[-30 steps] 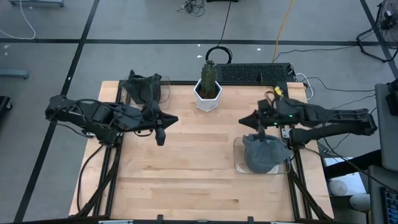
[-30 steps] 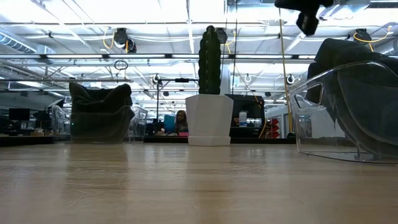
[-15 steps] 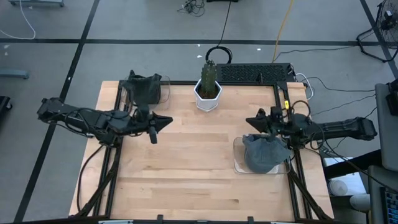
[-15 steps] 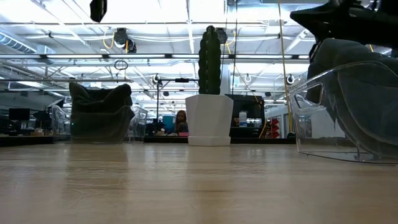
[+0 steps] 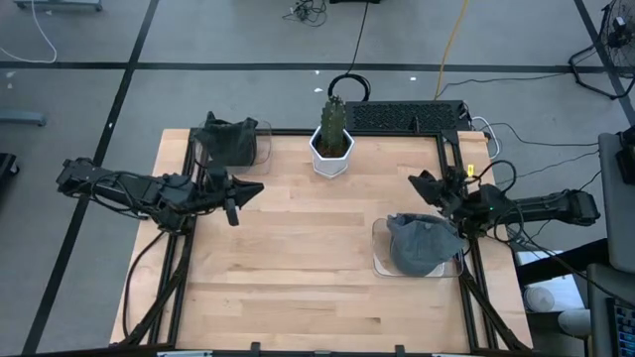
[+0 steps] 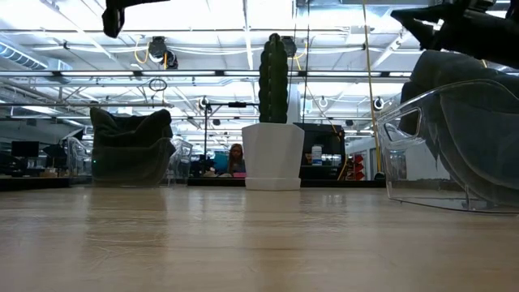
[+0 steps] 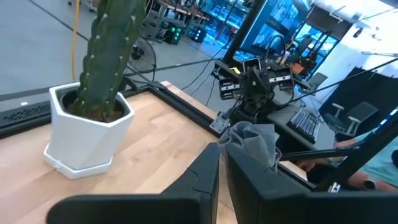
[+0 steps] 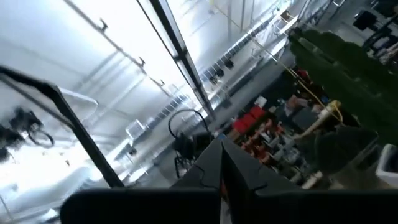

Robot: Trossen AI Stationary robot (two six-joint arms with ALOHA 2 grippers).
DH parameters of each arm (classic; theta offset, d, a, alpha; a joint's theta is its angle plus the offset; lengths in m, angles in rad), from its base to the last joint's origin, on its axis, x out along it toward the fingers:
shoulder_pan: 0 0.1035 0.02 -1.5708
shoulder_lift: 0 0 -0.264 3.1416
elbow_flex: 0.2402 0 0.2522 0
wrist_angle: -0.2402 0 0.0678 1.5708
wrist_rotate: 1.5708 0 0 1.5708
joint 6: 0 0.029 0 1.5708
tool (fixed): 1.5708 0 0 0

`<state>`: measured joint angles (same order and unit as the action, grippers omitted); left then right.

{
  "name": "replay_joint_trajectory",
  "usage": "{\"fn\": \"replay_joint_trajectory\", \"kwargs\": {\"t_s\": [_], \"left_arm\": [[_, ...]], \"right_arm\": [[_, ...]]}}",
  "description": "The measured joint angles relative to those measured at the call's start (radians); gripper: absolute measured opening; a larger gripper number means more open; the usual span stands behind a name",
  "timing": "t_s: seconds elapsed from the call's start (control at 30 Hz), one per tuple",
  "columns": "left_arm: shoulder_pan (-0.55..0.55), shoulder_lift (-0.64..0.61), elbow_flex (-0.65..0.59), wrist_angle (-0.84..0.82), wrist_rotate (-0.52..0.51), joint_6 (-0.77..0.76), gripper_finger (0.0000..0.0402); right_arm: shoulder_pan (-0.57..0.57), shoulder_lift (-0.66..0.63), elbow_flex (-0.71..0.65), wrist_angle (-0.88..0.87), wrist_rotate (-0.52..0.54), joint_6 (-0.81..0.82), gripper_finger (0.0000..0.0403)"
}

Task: Pick & Place hat
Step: Return to Home Position

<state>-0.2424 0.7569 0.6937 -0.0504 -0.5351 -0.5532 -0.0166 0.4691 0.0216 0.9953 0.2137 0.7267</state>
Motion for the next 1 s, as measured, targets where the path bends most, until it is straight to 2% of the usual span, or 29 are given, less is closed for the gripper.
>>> {"fn": "replay_joint_trajectory", "kwargs": {"t_s": [0.5,1.0], "left_arm": [[0.0,-0.122,-0.185,0.016,0.001,-0.022,0.0035],[-0.002,-0.252,-0.425,0.261,0.043,0.037,0.0035]], "right_arm": [[0.0,0.002,-0.002,-0.139,-0.004,-0.333,0.0],[0.0,0.002,-0.003,-0.186,-0.005,-0.35,0.0]]}}
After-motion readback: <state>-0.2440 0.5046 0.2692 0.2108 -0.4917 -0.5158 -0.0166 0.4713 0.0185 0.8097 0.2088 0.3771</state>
